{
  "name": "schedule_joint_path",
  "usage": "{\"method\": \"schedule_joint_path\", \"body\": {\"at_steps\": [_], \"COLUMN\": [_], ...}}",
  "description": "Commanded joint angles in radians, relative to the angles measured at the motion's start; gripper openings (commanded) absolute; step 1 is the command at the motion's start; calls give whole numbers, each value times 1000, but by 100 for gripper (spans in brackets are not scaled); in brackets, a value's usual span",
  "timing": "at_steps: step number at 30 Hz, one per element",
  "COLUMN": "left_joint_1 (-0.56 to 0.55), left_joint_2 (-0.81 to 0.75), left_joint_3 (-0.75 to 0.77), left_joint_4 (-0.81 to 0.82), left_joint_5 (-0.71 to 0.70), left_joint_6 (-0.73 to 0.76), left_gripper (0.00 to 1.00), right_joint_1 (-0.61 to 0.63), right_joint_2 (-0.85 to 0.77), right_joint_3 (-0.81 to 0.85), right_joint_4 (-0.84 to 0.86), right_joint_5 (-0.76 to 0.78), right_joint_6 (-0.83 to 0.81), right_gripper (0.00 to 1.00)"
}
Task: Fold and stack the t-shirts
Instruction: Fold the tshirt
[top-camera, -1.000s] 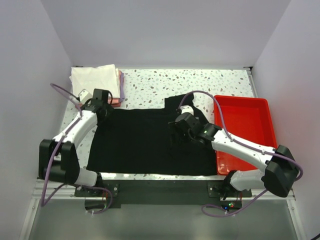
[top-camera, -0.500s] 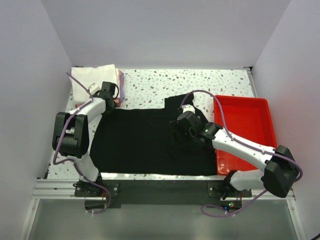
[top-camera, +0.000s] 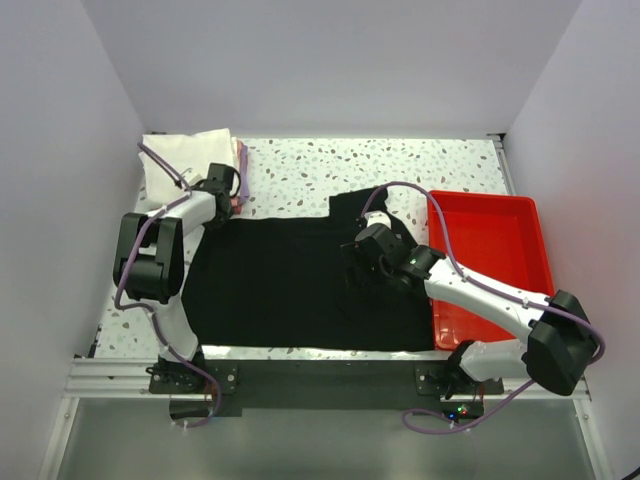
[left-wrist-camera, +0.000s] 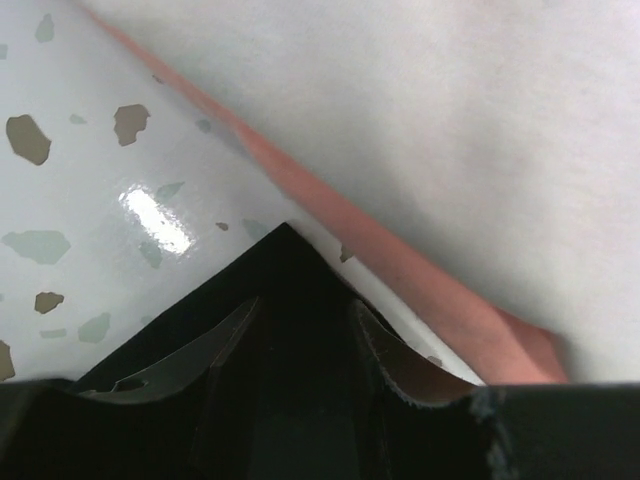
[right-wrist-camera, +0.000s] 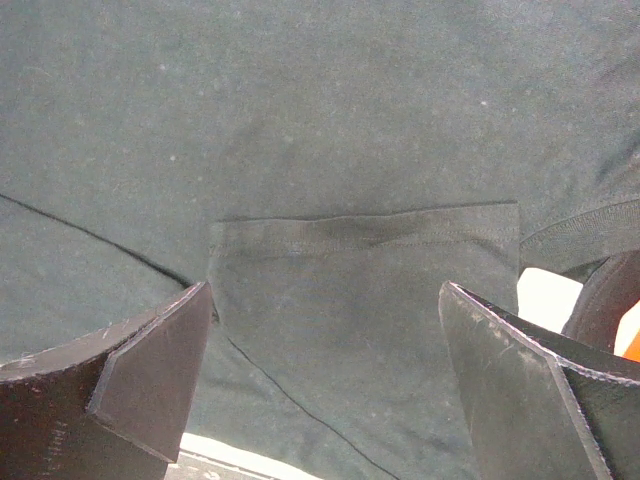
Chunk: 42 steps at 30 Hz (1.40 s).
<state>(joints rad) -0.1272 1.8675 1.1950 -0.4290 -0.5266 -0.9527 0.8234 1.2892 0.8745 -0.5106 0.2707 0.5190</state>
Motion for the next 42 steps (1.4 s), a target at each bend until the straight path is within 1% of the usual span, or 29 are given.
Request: {"method": "schedule_joint_path", "body": {"at_steps": [1, 5, 8, 10, 14, 17, 18, 19, 20, 23, 28, 33, 37, 38, 40, 41, 42], "left_joint_1": [11, 11, 11, 12, 12, 14, 12, 14, 14, 14, 12, 14, 14, 14, 14, 14, 14], "left_joint_2": [-1, -11, -1, 19, 50, 59, 53, 47, 32, -11, -99, -162, -153, -149, -149, -151, -151], "left_joint_3": [19, -12, -32, -20, 26, 44, 44, 38, 31, -8, -92, -140, -132, -127, -127, -129, -130], "left_joint_4": [-45, -71, -53, -45, -44, -39, -37, -31, -19, 41, 79, 105, 116, 110, 111, 108, 111], "left_joint_5": [-56, -75, -64, -56, -46, -32, -29, -27, -17, 14, 34, 50, 74, 71, 71, 70, 68], "left_joint_6": [-46, -86, -86, -90, -58, -32, -28, -9, 2, 58, 104, 132, 160, 160, 163, 163, 164], "left_gripper": [42, 42, 41, 35, 33, 28, 20, 15, 0, 0, 0, 0, 0, 0, 0, 0, 0], "right_joint_1": [-4, -3, -3, -3, -3, -4, -4, -4, -6, -15, -66, -167, -237, -251, -294, -323, -339], "right_joint_2": [-22, -25, -30, -33, -53, -59, -62, -60, -59, -45, 15, 97, 234, 302, 372, 453, 493], "right_joint_3": [-6, -11, -16, -19, -20, -23, -19, -16, -11, 15, 119, 243, 375, 400, 483, 544, 578], "right_joint_4": [1, 1, 1, 0, -11, -16, -16, -19, -19, -14, -22, 7, 0, 1, 4, 3, 0], "right_joint_5": [12, 12, 7, 9, 22, 35, 39, 50, 54, 61, 94, 70, 75, 74, 68, 65, 56], "right_joint_6": [-1, 3, 6, 4, 1, 3, 3, 0, -4, -19, -57, -89, -100, -100, -105, -105, -103], "right_gripper": [99, 99, 99, 99, 99, 99, 99, 99, 99, 99, 99, 99, 99, 99, 99, 99, 99]}}
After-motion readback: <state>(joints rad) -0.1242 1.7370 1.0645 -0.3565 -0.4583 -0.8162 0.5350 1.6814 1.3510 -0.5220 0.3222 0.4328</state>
